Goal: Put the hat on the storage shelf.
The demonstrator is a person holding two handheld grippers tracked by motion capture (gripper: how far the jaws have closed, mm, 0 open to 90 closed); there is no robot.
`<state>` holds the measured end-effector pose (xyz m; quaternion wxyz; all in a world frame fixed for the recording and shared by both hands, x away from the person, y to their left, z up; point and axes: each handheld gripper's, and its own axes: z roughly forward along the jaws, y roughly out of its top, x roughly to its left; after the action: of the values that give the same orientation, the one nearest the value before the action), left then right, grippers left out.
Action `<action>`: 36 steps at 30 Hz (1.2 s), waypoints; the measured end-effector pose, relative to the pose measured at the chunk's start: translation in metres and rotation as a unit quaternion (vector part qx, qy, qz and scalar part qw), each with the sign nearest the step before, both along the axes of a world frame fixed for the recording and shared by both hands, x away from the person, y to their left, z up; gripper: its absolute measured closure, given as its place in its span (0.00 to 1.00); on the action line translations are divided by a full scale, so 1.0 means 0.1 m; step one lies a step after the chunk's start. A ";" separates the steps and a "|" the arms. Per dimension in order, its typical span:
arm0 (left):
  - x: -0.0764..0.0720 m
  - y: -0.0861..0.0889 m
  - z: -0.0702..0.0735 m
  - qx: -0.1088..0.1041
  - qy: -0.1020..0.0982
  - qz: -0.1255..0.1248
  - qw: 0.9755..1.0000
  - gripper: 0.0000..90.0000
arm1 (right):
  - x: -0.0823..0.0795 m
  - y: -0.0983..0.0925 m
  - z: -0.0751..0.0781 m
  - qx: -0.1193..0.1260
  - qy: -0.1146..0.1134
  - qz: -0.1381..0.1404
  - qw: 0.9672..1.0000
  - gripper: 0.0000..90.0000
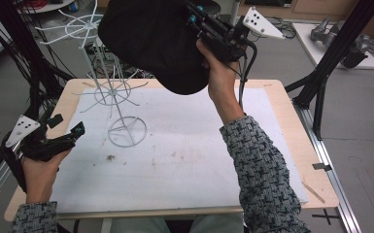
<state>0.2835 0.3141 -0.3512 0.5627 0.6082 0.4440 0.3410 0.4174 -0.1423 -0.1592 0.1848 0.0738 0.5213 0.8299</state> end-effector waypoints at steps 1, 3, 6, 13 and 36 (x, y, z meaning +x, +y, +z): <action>0.00 0.00 0.00 0.000 0.000 0.000 1.000 0.19 | 0.01 0.01 -0.02 -0.001 -0.001 0.002 1.000 0.86; 0.00 -0.01 0.00 0.001 0.000 -0.002 1.000 0.19 | 0.01 0.03 -0.07 -0.011 0.003 0.004 1.000 0.85; 0.00 -0.01 0.00 0.001 0.000 -0.001 1.000 0.19 | 0.02 0.07 -0.12 -0.024 0.002 0.001 1.000 0.83; 0.00 0.00 0.00 0.000 0.000 0.000 1.000 0.19 | 0.06 0.14 -0.33 -0.047 0.024 -0.016 0.999 0.82; 0.00 0.00 0.00 -0.002 -0.001 -0.001 1.000 0.19 | 0.10 0.25 -0.81 -0.068 0.077 -0.033 0.994 0.78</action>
<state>0.2833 0.3143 -0.3512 0.5646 0.6072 0.4437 0.3402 0.4269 -0.1168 -0.2400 0.1760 0.1420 0.5864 0.7778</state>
